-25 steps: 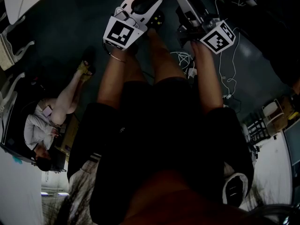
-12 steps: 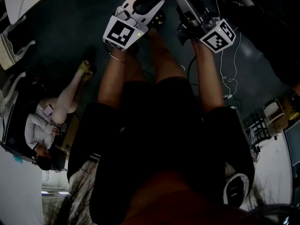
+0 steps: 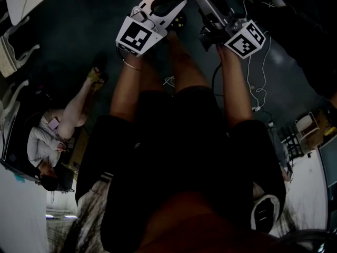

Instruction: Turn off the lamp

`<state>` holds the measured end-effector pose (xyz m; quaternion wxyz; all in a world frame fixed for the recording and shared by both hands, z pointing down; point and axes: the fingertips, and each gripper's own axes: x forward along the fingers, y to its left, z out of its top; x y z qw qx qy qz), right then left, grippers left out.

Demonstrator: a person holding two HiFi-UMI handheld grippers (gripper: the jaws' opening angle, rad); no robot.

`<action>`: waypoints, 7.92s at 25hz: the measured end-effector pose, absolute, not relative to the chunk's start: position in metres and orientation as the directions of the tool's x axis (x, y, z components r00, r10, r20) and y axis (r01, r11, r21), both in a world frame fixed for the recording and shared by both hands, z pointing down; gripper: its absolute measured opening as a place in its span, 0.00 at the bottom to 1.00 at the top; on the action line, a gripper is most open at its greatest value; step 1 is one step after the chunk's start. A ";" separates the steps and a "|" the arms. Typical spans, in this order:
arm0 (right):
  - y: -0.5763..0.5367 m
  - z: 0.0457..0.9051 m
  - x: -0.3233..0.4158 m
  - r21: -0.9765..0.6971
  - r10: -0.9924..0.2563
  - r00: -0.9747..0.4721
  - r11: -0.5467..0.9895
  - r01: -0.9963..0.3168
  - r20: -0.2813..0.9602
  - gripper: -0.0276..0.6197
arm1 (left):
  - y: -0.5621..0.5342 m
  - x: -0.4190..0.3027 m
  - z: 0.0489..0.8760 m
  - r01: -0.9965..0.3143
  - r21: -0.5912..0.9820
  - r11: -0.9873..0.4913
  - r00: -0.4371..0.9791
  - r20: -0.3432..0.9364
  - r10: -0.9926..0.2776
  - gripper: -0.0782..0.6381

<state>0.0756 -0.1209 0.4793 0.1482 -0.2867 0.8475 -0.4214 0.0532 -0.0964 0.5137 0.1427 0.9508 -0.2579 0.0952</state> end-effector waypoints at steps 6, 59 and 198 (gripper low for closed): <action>-0.121 0.480 0.076 -0.799 -0.611 -0.792 0.481 -0.360 -0.011 0.16 | -0.096 0.054 0.515 -0.517 0.228 -0.825 0.849 0.256 -0.462 0.14; -0.130 0.515 0.074 -0.723 -0.625 -0.773 0.485 -0.492 0.107 0.14 | -0.101 0.050 0.551 -0.588 0.249 -0.770 0.799 0.330 -0.503 0.14; -0.097 0.272 0.112 -0.506 -0.650 -0.752 0.687 -0.521 -0.108 0.04 | -0.088 0.037 0.314 -0.655 0.064 -0.753 0.753 0.149 -0.642 0.12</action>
